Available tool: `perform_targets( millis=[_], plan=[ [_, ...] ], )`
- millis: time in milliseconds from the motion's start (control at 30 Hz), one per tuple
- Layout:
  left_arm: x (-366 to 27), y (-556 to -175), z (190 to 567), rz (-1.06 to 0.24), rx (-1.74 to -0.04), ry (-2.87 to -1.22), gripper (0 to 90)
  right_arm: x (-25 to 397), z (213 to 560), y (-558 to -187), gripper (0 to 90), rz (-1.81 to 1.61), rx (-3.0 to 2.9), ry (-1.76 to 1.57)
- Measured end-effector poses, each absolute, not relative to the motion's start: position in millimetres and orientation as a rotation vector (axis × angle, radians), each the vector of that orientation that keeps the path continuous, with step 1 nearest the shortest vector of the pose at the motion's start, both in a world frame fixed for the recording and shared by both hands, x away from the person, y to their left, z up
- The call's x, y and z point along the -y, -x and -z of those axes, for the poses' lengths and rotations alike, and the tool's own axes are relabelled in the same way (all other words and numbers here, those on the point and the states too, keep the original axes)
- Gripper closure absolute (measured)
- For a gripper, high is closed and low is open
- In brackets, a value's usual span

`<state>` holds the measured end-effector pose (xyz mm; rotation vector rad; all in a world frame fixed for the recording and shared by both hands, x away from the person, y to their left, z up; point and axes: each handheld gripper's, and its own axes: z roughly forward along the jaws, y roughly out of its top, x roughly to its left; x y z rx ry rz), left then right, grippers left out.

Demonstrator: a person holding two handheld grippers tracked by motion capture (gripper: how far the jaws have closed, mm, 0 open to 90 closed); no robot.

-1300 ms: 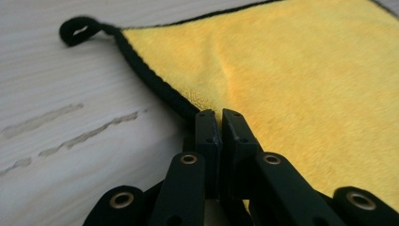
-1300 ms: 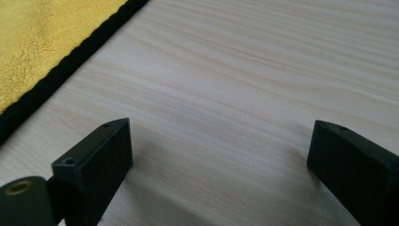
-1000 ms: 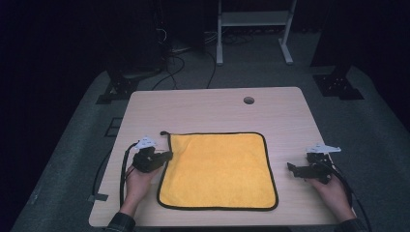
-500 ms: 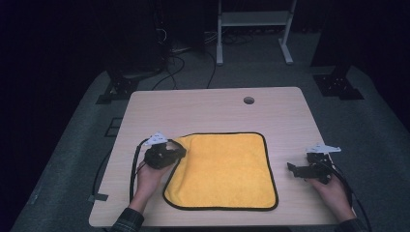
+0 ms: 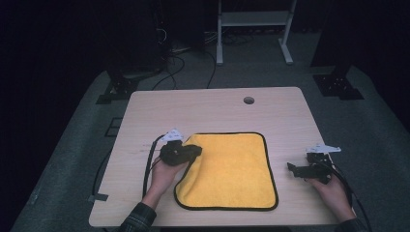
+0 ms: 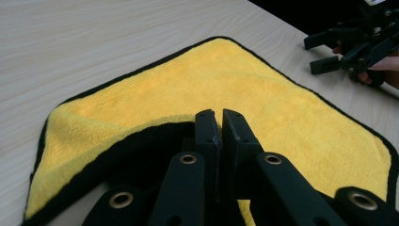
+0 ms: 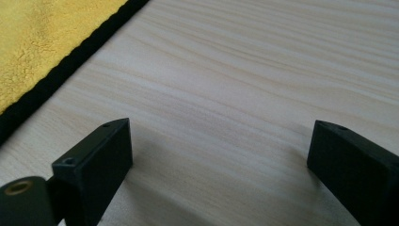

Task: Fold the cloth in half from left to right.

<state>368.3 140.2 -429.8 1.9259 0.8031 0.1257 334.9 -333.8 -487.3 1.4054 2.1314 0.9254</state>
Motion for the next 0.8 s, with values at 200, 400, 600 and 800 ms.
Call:
perform_targets(
  millis=[200, 400, 600, 800],
  plan=[
    [-118, -374, 427, -0.105, -0.758, -1.933, 84.8, 334, 487, -335, 6.3, -0.925, -2.132, -1.405],
    [-96, -380, 426, -0.069, -0.724, -1.932, 84.8, 334, 487, -335, 6.3, -0.925, -2.132, -1.405],
    [-74, -384, 430, -0.038, -0.695, -1.942, 84.8, 334, 487, -335, 6.3, -0.925, -2.132, -1.405],
    [-53, -388, 432, -0.008, -0.677, -1.926, 84.8, 334, 487, -335, 6.3, -0.925, -2.132, -1.405]
  ],
)
